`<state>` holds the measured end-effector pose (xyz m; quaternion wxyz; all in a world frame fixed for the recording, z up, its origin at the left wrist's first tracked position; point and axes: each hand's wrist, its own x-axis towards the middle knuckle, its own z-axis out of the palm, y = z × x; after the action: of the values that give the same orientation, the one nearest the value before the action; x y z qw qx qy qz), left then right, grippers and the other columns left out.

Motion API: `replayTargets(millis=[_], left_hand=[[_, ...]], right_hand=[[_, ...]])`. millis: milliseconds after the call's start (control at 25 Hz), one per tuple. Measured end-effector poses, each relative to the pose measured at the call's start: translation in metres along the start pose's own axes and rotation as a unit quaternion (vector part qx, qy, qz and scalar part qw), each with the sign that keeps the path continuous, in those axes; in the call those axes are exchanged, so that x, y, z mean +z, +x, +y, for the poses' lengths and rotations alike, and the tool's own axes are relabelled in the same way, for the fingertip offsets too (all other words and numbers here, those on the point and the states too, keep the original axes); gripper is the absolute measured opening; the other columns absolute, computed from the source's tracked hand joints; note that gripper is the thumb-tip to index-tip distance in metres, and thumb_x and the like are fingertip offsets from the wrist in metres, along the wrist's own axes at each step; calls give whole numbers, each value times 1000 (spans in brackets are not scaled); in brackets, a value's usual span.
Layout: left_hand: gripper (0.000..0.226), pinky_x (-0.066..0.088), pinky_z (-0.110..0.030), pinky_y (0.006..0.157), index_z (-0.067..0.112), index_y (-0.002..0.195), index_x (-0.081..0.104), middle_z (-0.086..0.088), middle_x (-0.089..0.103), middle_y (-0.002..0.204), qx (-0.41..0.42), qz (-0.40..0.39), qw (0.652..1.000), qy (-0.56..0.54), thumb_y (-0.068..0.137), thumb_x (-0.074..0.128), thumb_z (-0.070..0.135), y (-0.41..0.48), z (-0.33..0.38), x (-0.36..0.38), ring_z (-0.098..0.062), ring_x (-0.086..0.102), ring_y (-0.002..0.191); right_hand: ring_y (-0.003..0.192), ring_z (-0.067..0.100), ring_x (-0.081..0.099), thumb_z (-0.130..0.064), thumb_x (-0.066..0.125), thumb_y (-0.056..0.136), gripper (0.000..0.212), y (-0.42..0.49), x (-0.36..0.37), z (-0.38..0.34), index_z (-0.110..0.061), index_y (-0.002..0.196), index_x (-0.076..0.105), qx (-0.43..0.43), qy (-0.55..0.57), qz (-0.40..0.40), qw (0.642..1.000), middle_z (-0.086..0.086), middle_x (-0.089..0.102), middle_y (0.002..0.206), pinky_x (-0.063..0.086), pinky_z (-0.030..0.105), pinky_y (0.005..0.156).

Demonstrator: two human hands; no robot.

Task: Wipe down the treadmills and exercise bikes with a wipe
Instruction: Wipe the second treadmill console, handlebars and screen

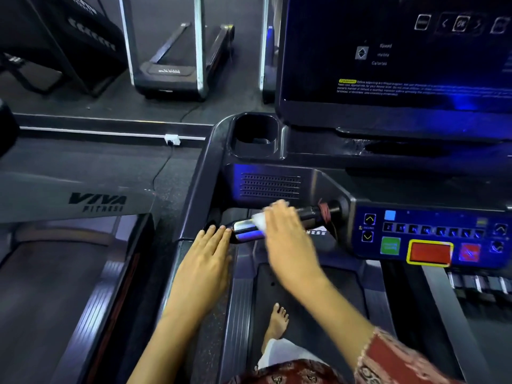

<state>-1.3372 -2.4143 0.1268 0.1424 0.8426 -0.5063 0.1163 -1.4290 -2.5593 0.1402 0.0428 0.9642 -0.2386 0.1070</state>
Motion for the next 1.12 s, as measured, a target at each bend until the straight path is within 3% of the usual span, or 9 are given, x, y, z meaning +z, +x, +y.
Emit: replayTargets(millis=[160, 360, 480, 560, 640, 800, 880, 960, 1120], left_hand=[[49, 31, -40, 101, -9, 113, 64, -23, 66, 113, -3, -11, 1000, 12, 80, 37, 15, -1, 3, 1, -38, 64, 104], [53, 38, -47, 98, -9, 120, 57, -28, 62, 114, 17, -14, 1000, 10, 81, 37, 20, 11, 16, 8, -42, 64, 101], [54, 49, -57, 83, -12, 121, 56, -33, 57, 121, 46, -26, 998, -25, 77, 53, 19, 30, 46, 18, -49, 59, 106], [58, 46, -59, 87, -12, 124, 54, -34, 52, 127, 81, -29, 995, -49, 76, 57, 20, 42, 68, 28, -50, 54, 114], [55, 40, -56, 93, -10, 128, 51, -32, 49, 132, 114, -23, 992, -58, 84, 46, 25, 54, 88, 33, -48, 50, 120], [60, 28, -51, 103, -7, 138, 40, -28, 41, 142, 136, -13, 986, -91, 89, 35, 28, 69, 113, 37, -42, 40, 130], [60, 21, -53, 104, -6, 141, 35, -25, 37, 145, 147, -5, 984, -103, 91, 36, 28, 74, 122, 41, -40, 36, 133], [60, 17, -54, 106, -5, 142, 33, -23, 33, 148, 156, 0, 981, -116, 93, 36, 28, 80, 131, 49, -39, 32, 136], [61, 6, -39, 117, -5, 143, 26, -24, 29, 149, 137, 15, 980, -147, 94, 38, 29, 81, 145, 57, -31, 17, 141]], right_hand=[[114, 28, 61, -14, 35, 78, 51, 5, 14, -27, -1, 118, 66, -140, 29, 14, 990, 13, 66, 117, 43, 39, 102], [118, 37, 58, -3, 39, 79, 49, -18, 6, 59, 7, 122, 59, -50, 1, 89, 995, 22, 61, 125, 22, 42, 111], [119, 39, 56, 7, 33, 80, 48, -35, -5, 90, 11, 119, 60, -2, 21, 143, 989, 24, 60, 124, 15, 41, 116], [125, 38, 50, 12, 31, 82, 48, -52, -15, 110, 12, 122, 57, 51, 39, 196, 978, 25, 57, 128, 18, 39, 117], [134, 35, 39, 13, 34, 84, 49, -74, -12, 129, 11, 132, 49, 106, 51, 208, 971, 24, 48, 139, 17, 39, 119], [148, 25, 8, -26, 32, 100, 59, -95, 15, 125, 0, 150, 15, 141, 94, 128, 977, 13, 11, 159, 6, 34, 120], [148, 22, 9, -34, 21, 104, 56, -75, 13, 121, -3, 151, 13, 110, 72, 129, 983, 9, 10, 159, 7, 36, 119], [146, 20, 17, -30, 22, 103, 53, -54, 0, 132, -6, 150, 18, 75, 31, 133, 988, 7, 15, 157, 11, 38, 117], [148, 19, 7, -24, 24, 102, 54, -80, 2, 175, -9, 153, 14, 189, 71, 134, 970, 5, 11, 160, 9, 39, 119]])
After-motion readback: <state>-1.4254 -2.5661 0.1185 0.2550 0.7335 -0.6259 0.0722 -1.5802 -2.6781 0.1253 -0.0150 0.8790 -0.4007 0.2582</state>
